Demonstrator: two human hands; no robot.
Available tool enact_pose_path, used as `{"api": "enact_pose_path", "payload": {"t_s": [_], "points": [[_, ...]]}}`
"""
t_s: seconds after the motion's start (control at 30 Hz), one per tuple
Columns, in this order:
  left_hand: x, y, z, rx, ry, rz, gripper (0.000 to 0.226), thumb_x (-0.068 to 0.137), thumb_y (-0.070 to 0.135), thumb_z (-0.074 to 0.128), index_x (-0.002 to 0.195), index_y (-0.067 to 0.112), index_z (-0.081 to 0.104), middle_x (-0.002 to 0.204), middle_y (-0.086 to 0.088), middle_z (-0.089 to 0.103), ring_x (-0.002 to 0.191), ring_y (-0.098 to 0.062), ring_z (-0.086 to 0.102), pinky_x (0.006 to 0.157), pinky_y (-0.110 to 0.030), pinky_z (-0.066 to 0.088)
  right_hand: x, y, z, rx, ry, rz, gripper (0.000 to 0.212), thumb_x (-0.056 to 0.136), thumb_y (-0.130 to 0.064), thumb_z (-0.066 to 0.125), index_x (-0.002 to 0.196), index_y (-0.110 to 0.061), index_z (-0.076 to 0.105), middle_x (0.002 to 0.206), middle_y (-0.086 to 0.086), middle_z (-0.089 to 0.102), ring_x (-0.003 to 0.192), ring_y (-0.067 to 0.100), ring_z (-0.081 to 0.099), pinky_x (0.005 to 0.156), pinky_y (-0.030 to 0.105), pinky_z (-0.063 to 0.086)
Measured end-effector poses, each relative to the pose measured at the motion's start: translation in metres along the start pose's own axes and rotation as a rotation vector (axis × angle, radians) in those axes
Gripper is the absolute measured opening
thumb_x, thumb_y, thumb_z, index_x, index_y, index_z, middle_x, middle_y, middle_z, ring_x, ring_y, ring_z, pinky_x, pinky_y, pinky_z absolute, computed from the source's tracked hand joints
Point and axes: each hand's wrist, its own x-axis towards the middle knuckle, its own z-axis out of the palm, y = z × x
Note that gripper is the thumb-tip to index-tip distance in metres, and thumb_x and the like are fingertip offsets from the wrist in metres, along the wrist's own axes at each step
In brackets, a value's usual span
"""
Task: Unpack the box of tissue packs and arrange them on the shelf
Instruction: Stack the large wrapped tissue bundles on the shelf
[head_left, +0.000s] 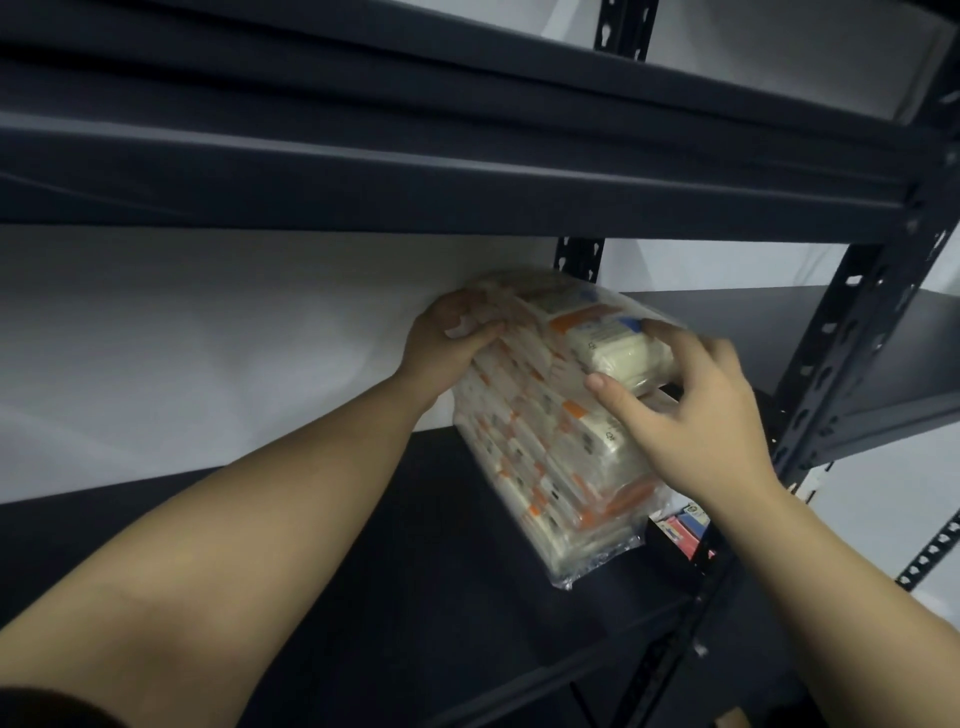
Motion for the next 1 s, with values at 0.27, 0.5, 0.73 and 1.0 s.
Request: {"api": "enact_pose_path", "payload": {"t_s": [0.27,0.5,0.73,1.0], "points": [[-0.017,0.024,-0.002,0.152,-0.145,-0.016,0.053,0.099,0.05,0.059,0.148,0.029,0.053,0.14,0.004,0.061,0.125,-0.016,0.058,0.107,-0.036,0.047,-0.008,-0.002,-0.001,-0.106,-0.049,-0.048,0.088,0.076,-0.088,0.058,0.151,-0.051,0.031,0.146,0.008,0.046,0.133,0.035,0.045,0.108,0.056,0.043],[-0.082,0.003,0.014,0.099,-0.188,-0.187,0.037,0.096,0.055,0.059,0.119,0.026,0.057,0.114,0.024,0.06,0.109,-0.001,0.06,0.098,-0.021,0.047,-0.036,0.012,0.023,-0.022,0.046,-0.122,0.091,0.089,-0.074,0.055,0.163,-0.037,0.019,0.173,0.006,0.004,0.158,0.029,0.004,0.125,0.053,0.015],[-0.153,-0.033,0.043,0.087,-0.41,-0.186,0.106,0.086,0.062,0.071,0.164,0.034,0.005,0.165,0.021,0.017,0.141,0.008,0.019,0.111,-0.016,0.022,-0.022,0.017,0.053,-0.073,0.184,-0.268,0.082,0.1,-0.071,0.02,0.162,-0.019,0.025,0.171,0.011,0.016,0.159,0.03,0.01,0.122,0.066,0.013],[-0.154,-0.043,0.051,0.05,-0.376,-0.205,0.115,0.084,0.064,0.073,0.164,0.033,-0.004,0.171,0.017,0.007,0.148,0.006,0.014,0.117,-0.017,0.017,-0.013,0.021,0.077,-0.06,0.27,-0.275,0.085,0.1,-0.071,0.014,0.158,-0.012,0.035,0.168,0.015,0.024,0.156,0.037,0.017,0.121,0.064,0.017]]}}
